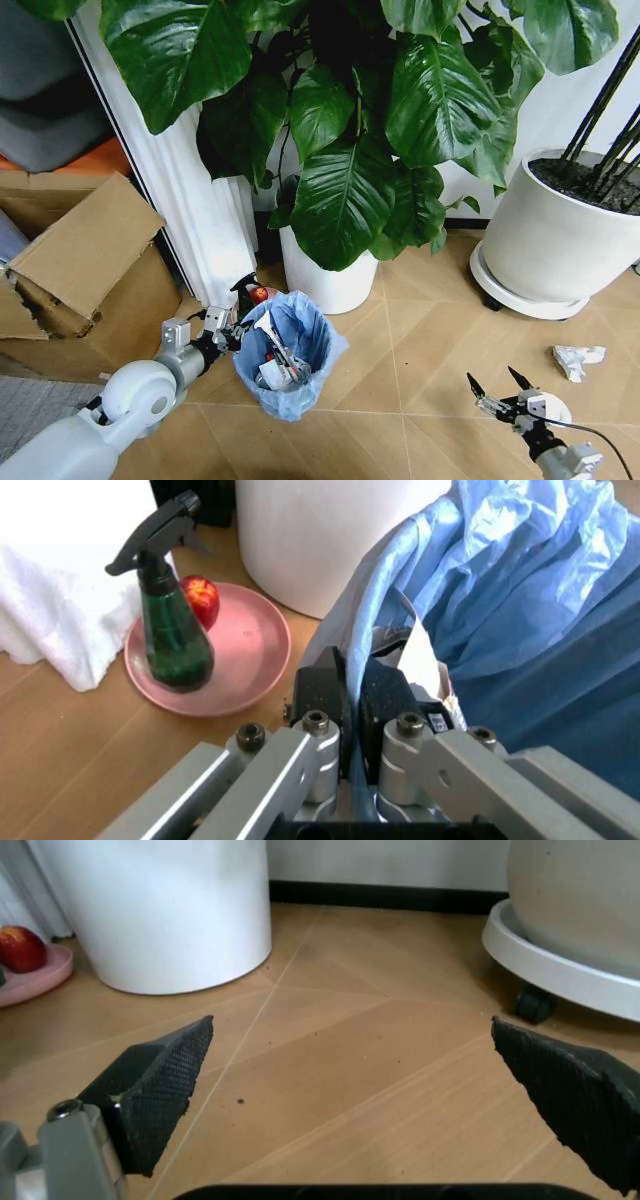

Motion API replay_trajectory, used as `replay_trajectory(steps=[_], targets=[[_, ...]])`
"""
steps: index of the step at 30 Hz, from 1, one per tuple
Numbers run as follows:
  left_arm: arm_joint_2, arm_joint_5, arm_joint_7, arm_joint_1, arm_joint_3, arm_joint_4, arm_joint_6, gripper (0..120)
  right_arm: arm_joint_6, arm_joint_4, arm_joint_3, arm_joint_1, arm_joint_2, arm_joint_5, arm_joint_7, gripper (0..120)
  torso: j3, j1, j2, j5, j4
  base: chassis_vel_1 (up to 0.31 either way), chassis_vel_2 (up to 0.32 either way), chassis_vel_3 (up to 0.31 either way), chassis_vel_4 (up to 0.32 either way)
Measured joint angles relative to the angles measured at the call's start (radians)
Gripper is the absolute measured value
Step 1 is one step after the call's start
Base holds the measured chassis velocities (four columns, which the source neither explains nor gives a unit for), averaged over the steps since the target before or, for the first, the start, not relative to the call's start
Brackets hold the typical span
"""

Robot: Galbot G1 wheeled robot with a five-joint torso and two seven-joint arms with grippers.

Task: Pick up the trash bin and place the garbage on the floor into it.

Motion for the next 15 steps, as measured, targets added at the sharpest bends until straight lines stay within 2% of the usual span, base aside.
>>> replay_trajectory(steps=[6, 14, 15], targets=[[0.002, 0.0, 0.001, 0.001, 0.0, 0.0, -0.001, 0, 0.007, -0.004, 0.004, 0.0, 0.013, -0.001, -0.007, 100, 0.0, 0.0, 0.0, 0.0002, 0.0002, -0.083, -0.064, 0.064, 0.084], [-0.001, 0.0, 0.001, -0.002, 0.004, -0.002, -0.001, 0, 0.017, -0.008, 0.01, -0.004, 0.011, 0.001, -0.015, 100, 0.0, 0.0, 0.0, -0.0002, -0.0002, -0.196, -0.189, 0.189, 0.181], [-0.002, 0.001, 0.001, -0.002, 0.005, -0.002, -0.001, 0, 0.019, -0.008, 0.01, -0.005, 0.012, 0.001, -0.015, 100, 0.0, 0.0, 0.0, 0.0008, -0.0002, -0.196, -0.218, 0.225, 0.234]])
